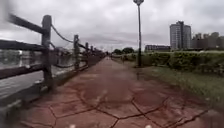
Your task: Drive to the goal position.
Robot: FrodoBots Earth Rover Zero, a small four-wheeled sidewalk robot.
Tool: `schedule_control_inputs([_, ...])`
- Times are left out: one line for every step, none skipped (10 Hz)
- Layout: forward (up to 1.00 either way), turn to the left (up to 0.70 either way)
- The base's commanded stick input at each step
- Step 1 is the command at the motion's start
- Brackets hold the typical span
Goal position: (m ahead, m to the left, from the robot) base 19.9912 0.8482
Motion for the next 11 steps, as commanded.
schedule_control_inputs([0.85, 0.01])
schedule_control_inputs([0.85, 0.01])
schedule_control_inputs([0.85, 0.01])
schedule_control_inputs([0.85, 0.01])
schedule_control_inputs([0.85, -0.01])
schedule_control_inputs([0.85, -0.04])
schedule_control_inputs([0.85, -0.03])
schedule_control_inputs([0.85, -0.02])
schedule_control_inputs([0.85, 0.0])
schedule_control_inputs([0.85, 0.01])
schedule_control_inputs([0.85, 0.05])
